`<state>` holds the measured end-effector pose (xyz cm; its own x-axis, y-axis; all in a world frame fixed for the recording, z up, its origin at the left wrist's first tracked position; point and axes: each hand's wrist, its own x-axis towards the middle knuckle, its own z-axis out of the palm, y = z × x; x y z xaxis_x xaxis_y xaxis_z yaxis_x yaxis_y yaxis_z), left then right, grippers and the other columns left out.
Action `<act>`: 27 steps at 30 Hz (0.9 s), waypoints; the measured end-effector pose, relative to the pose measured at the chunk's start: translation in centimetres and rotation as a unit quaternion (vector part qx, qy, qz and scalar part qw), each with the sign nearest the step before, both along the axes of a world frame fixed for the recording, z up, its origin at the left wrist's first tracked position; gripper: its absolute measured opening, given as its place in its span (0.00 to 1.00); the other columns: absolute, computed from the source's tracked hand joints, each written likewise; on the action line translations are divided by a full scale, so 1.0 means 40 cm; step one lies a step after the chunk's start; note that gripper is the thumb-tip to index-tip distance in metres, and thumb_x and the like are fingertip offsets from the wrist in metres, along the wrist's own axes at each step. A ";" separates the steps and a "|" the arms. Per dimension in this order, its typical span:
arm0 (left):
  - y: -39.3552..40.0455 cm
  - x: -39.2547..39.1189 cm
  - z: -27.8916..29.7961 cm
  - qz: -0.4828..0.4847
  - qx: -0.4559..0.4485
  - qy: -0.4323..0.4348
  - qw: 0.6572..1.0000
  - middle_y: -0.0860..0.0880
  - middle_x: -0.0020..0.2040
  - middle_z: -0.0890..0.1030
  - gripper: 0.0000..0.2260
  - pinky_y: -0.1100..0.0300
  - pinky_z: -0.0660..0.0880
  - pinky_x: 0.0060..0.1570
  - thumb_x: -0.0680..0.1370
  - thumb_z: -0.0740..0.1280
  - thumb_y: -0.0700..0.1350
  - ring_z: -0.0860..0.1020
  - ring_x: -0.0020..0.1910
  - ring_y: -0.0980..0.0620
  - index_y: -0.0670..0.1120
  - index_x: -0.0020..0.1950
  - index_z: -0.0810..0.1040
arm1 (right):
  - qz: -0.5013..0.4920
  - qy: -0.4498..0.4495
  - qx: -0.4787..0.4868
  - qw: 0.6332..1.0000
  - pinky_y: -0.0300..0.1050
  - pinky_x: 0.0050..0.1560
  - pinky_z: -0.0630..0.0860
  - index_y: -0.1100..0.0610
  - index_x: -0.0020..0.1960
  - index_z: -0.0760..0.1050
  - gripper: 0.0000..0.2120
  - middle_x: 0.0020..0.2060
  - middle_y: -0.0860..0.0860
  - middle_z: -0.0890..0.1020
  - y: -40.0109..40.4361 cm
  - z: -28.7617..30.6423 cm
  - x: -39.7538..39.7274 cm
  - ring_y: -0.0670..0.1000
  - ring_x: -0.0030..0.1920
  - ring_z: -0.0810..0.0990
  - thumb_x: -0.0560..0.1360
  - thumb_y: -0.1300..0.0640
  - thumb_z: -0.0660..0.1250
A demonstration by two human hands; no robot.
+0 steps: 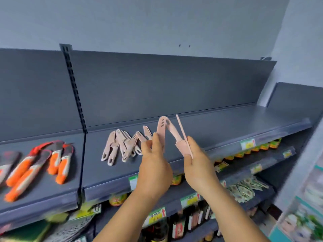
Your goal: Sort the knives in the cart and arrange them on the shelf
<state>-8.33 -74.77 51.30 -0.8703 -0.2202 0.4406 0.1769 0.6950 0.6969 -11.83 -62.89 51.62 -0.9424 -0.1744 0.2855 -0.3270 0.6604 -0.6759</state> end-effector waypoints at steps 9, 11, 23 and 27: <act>-0.161 -0.132 -0.005 0.109 -0.073 -0.110 0.985 0.47 0.64 0.62 0.42 0.55 0.73 0.57 0.72 0.61 0.31 0.72 0.54 0.46 0.56 0.78 0.45 | 0.031 -0.049 0.132 0.990 0.47 0.55 0.73 0.51 0.77 0.48 0.30 0.68 0.55 0.64 -0.190 0.023 -0.159 0.56 0.59 0.75 0.80 0.63 0.57; -0.170 -0.168 -0.011 0.136 -0.105 -0.152 0.973 0.45 0.67 0.61 0.39 0.57 0.70 0.62 0.73 0.63 0.32 0.67 0.62 0.45 0.49 0.78 0.48 | 0.034 -0.055 0.150 0.986 0.47 0.55 0.74 0.52 0.77 0.48 0.30 0.68 0.55 0.63 -0.212 0.012 -0.202 0.56 0.60 0.74 0.80 0.64 0.57; -0.167 -0.259 -0.044 0.155 -0.241 -0.302 0.909 0.43 0.77 0.52 0.24 0.49 0.51 0.72 0.78 0.60 0.48 0.52 0.74 0.41 0.44 0.74 0.63 | 0.085 -0.073 0.304 0.946 0.50 0.65 0.62 0.52 0.74 0.54 0.25 0.71 0.52 0.59 -0.240 -0.067 -0.332 0.57 0.67 0.60 0.80 0.52 0.56; -0.164 -0.254 -0.050 0.161 -0.249 -0.300 0.906 0.43 0.77 0.55 0.26 0.49 0.50 0.73 0.79 0.59 0.49 0.51 0.75 0.43 0.41 0.75 0.59 | 0.091 -0.077 0.313 0.942 0.51 0.66 0.60 0.53 0.76 0.52 0.25 0.72 0.51 0.58 -0.240 -0.068 -0.333 0.57 0.68 0.59 0.81 0.50 0.52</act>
